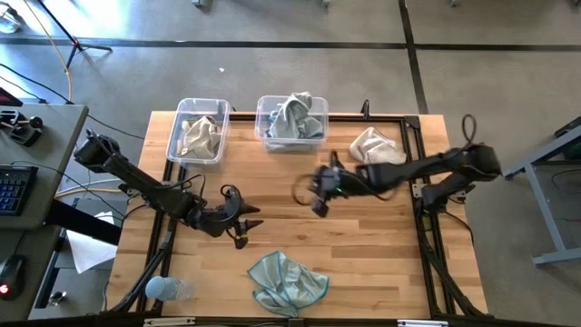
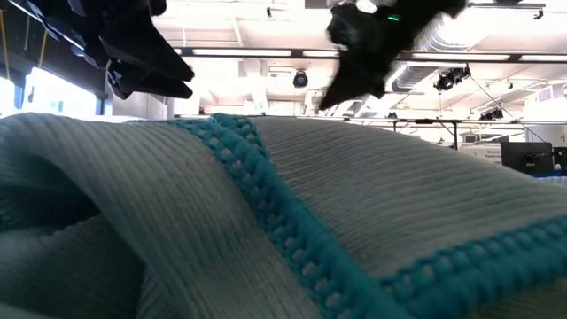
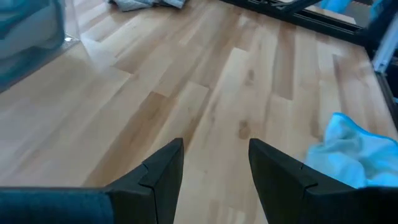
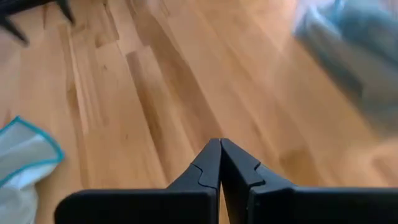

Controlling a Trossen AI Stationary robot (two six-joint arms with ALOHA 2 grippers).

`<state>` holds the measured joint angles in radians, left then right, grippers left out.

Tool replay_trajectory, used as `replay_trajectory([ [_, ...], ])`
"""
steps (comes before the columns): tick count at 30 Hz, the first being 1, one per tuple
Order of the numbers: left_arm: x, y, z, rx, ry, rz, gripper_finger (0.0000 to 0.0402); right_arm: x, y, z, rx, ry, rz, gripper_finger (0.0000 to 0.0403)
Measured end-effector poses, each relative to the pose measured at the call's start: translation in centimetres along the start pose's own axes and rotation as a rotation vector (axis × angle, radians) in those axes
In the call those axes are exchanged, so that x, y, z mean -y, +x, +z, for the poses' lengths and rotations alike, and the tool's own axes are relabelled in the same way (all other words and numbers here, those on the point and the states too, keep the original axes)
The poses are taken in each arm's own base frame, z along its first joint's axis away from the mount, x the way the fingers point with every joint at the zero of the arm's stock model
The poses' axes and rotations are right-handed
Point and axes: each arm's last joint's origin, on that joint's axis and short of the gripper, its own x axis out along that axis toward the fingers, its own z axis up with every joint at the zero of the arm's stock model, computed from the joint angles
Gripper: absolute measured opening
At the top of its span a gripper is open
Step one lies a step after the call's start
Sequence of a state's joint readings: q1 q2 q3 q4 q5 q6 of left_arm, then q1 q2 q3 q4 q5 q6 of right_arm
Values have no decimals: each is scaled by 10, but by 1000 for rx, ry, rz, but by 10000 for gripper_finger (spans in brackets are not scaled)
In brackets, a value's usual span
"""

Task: Sort microfiber towel by color & place in baskets
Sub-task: Put the blue microfiber cloth into the right transparent bin

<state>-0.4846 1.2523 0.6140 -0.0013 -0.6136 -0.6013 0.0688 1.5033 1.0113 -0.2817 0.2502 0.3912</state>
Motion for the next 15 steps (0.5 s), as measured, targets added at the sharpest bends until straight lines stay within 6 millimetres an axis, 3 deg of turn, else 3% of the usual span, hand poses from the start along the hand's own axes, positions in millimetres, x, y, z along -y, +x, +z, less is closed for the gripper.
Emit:
replay_trajectory([
  [8,8,14,15,-15,-63,3,170,7,-25,-90,40,189,-47,0],
  [12,28,27,33,-85,-33,12,170,8,-31,-117,68,248,-35,0],
  [15,46,39,44,-183,1,25,170,5,-35,-125,76,250,-7,0],
])
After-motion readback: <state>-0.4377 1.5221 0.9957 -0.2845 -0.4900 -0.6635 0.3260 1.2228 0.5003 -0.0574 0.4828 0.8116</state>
